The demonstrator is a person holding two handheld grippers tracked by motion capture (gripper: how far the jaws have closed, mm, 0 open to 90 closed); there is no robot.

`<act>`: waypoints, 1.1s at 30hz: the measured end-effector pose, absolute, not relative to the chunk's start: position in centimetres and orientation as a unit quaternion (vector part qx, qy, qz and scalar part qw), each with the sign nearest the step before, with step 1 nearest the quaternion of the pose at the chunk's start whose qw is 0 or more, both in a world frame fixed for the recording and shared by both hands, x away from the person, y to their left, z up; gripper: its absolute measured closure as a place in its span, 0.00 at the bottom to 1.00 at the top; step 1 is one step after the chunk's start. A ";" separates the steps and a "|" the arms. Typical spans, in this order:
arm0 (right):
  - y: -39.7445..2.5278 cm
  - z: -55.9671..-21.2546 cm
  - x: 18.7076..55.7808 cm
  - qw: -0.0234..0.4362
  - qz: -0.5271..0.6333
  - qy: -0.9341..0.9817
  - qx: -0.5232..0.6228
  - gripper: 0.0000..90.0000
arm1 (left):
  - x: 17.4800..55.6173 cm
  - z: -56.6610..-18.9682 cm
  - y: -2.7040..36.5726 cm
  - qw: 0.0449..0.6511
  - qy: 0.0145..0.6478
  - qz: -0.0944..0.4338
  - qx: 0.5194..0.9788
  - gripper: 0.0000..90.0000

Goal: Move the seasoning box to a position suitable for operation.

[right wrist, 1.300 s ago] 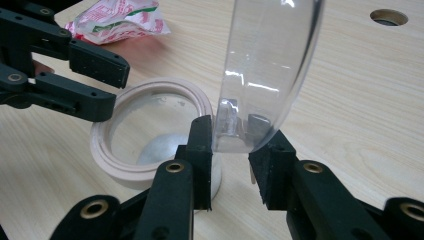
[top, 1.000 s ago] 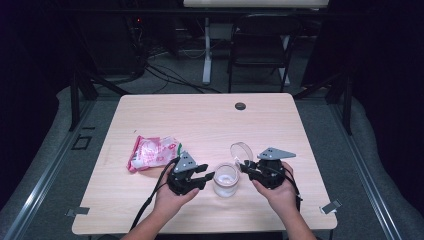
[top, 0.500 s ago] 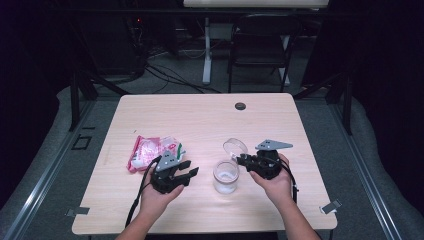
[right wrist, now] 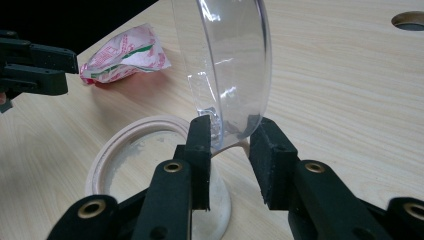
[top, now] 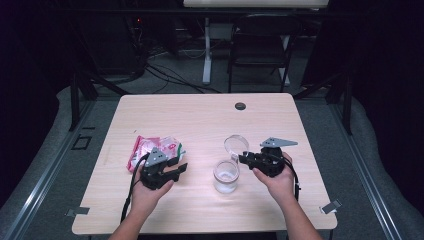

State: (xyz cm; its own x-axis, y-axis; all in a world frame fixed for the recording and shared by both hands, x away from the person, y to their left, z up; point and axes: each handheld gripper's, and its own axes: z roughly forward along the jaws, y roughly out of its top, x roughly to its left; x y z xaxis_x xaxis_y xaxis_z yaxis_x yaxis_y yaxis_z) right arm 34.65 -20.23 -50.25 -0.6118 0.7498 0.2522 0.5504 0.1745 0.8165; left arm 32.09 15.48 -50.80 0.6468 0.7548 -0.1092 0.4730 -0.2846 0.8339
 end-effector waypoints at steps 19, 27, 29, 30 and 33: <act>-20.5 -50.0 33.1 0.137 0.469 0.769 0.413 0.70 | 33.4 -50.7 18.2 0.448 0.402 0.174 0.779 0.59; -20.5 -50.0 33.0 0.133 0.468 0.769 0.415 0.68 | 33.8 -50.3 19.7 0.445 0.413 0.185 0.773 0.51; -20.4 -50.0 32.9 0.134 0.465 0.772 0.413 0.68 | 33.9 -50.3 19.9 0.449 0.417 0.188 0.767 0.48; -20.4 -50.0 32.9 0.132 0.464 0.773 0.413 0.68 | 33.9 -50.4 19.9 0.448 0.419 0.189 0.767 0.47; -20.4 -50.0 32.9 0.131 0.463 0.773 0.414 0.66 | 34.0 -50.6 19.8 0.440 0.411 0.194 0.774 0.45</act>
State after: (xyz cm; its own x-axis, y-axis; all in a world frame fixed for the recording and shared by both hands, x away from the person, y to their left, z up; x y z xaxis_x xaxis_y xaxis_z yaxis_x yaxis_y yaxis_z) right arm 32.86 -20.36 -50.04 -0.6235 0.7604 0.1816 0.5182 0.2280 0.8243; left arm 33.97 19.75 -50.58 0.5863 0.8077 -0.0623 0.4664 -0.2737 0.8412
